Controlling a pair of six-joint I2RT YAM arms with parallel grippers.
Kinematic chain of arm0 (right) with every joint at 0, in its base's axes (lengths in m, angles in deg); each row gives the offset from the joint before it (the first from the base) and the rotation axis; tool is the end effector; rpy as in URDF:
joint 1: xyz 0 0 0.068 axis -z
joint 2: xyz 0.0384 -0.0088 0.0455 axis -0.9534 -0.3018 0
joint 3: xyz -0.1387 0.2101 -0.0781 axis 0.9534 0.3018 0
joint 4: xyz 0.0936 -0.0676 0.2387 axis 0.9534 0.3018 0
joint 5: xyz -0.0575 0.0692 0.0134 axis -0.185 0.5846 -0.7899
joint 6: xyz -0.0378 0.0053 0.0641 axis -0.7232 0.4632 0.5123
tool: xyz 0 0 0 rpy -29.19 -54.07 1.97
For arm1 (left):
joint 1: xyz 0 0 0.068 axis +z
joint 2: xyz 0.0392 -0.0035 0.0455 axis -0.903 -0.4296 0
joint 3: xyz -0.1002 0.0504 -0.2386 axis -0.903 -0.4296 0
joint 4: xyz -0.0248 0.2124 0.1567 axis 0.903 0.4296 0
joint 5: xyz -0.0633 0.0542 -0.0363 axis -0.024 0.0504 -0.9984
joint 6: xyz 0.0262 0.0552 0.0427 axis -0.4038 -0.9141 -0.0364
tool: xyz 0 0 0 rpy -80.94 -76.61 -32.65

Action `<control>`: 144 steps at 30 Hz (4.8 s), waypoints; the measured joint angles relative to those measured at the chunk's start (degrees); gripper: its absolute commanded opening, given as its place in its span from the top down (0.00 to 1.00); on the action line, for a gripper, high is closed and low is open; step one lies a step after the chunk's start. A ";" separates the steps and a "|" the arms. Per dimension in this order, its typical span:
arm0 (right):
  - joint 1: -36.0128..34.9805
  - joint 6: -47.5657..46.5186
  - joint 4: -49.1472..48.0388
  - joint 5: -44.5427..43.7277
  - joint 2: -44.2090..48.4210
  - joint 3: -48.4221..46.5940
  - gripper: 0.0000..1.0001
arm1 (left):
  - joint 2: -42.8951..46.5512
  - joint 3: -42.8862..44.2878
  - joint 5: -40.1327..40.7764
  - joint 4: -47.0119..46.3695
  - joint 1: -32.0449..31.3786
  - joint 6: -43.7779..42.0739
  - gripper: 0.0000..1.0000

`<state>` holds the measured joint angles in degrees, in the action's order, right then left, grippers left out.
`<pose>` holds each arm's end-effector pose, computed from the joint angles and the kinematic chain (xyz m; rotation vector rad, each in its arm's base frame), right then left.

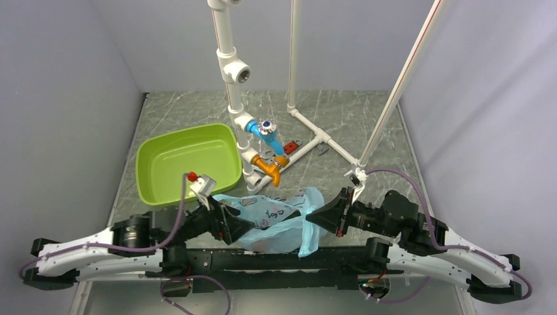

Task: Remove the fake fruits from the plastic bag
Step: Adjust the plastic bag at the center of the board.

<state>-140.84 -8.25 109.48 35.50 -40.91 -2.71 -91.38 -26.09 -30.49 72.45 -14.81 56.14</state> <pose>0.0502 0.1332 0.3302 -0.5768 1.7735 1.3448 0.0467 -0.1396 0.2849 0.3277 1.9465 -1.2263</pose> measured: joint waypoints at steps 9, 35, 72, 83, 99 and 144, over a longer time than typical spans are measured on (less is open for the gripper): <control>0.00 -2.05 7.41 -0.57 1.70 -0.17 1.00 | -11.37 25.75 12.52 30.88 0.00 7.37 0.01; 0.00 -3.72 9.22 -0.17 3.28 -0.46 1.00 | -9.40 17.33 6.25 35.56 16.02 7.28 0.09; 0.00 -2.08 25.55 -18.69 -5.64 -17.75 0.38 | -15.41 25.73 -13.62 12.55 21.29 -8.07 1.00; 0.00 -10.91 26.82 -13.31 -17.42 -36.15 0.38 | -13.64 19.12 -16.06 11.58 21.29 -4.98 1.00; -19.87 -3.50 -3.15 -20.13 -34.34 -11.19 0.75 | -12.57 19.76 -16.59 11.06 21.29 -3.93 1.00; -19.02 -3.48 -45.42 -30.29 -55.43 13.99 0.10 | -9.88 11.28 -23.32 3.39 21.29 1.42 1.00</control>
<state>-159.85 -11.73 64.06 5.21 -96.34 11.28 -101.26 -14.81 -53.81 75.84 6.48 57.56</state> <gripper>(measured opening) 0.874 0.012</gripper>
